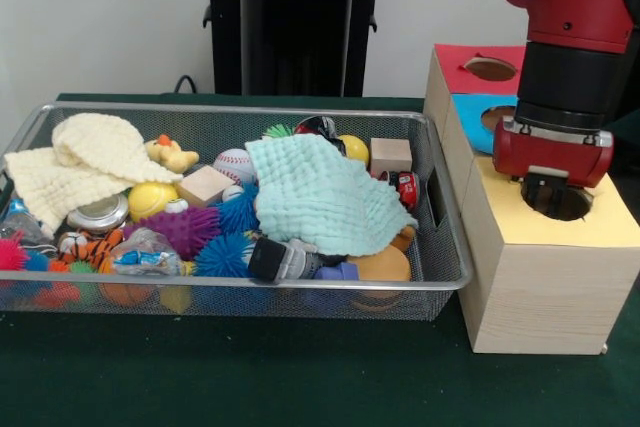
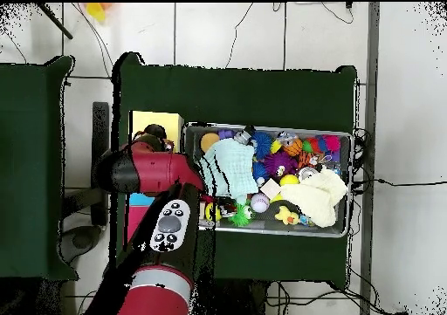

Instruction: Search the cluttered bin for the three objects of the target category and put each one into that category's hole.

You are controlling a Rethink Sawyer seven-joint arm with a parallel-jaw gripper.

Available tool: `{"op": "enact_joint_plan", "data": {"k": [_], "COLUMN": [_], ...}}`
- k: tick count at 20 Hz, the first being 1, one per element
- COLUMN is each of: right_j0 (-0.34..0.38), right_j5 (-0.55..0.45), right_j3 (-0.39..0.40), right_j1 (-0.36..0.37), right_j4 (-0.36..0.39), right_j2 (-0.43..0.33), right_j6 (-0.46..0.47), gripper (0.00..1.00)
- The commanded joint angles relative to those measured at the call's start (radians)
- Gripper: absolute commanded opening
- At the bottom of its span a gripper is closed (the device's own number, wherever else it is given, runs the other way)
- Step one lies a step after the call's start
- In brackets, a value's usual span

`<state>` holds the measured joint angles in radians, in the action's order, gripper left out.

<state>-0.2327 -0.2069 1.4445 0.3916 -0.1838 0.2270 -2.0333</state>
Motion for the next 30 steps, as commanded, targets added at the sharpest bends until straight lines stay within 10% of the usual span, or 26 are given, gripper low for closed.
{"op": "enact_joint_plan", "data": {"k": [1,30], "right_j0": [0.004,0.186], "right_j5": [-0.168,-0.168], "right_j3": [0.07,0.406], "right_j1": [0.052,0.418], "right_j4": [-0.05,0.039], "right_j2": [-0.054,-0.165], "right_j6": [-0.176,0.02], "gripper": [0.0,0.0]}}
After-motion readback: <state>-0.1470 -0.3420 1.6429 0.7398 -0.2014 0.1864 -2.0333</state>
